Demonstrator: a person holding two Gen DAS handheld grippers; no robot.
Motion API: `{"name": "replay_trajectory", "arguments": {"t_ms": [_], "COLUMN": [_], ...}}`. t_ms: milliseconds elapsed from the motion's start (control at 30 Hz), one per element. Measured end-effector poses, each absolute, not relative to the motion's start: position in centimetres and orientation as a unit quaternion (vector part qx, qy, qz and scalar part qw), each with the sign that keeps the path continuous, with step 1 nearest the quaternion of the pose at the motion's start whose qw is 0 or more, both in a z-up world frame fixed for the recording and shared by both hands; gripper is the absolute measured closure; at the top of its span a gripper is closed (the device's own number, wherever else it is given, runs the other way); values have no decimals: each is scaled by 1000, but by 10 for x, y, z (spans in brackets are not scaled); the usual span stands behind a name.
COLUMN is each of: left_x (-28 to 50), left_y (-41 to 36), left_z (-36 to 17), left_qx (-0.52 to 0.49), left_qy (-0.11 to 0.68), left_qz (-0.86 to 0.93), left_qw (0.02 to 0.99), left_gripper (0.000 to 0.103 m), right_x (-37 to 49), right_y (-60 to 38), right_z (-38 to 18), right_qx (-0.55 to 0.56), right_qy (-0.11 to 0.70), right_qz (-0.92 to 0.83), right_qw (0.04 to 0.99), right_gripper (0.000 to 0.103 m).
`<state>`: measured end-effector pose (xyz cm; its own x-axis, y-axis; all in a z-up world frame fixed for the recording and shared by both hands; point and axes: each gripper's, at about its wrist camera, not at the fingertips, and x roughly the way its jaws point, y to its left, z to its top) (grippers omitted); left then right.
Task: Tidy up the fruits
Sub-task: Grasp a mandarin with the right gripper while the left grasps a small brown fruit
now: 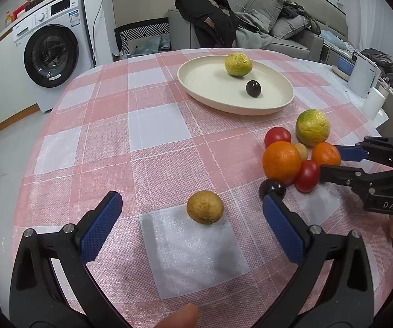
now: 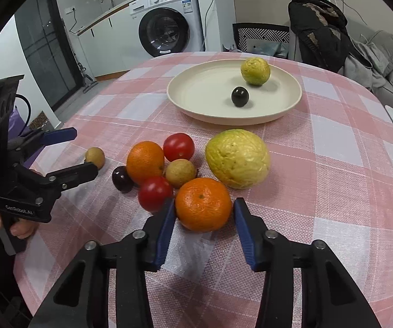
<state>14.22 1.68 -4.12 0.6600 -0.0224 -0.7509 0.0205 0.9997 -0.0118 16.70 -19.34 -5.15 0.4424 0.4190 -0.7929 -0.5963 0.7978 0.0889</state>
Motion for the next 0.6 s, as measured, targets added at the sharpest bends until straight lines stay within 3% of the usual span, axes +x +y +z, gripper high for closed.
{"name": "replay_trajectory", "arguments": {"t_ms": [333,533,600], "left_x": [145,145,146], "left_y": [25,27,26], "left_z": [-46,-48,-50], "left_qx": [-15,-21,-23], "left_qy": [434,443,445], "left_qz": [-14,-34,-39], "left_qw": [900,896,895], "left_gripper": [1,24,37], "right_x": [161,159,160], "right_y": [-203,-212,-216], "right_z": [-37,-24,-20], "right_qx": [-107,-99,-93], "right_qy": [421,405,401], "right_qz": [305,305,304], "right_qw": [847,856,859], "right_gripper": [62,62,62]}}
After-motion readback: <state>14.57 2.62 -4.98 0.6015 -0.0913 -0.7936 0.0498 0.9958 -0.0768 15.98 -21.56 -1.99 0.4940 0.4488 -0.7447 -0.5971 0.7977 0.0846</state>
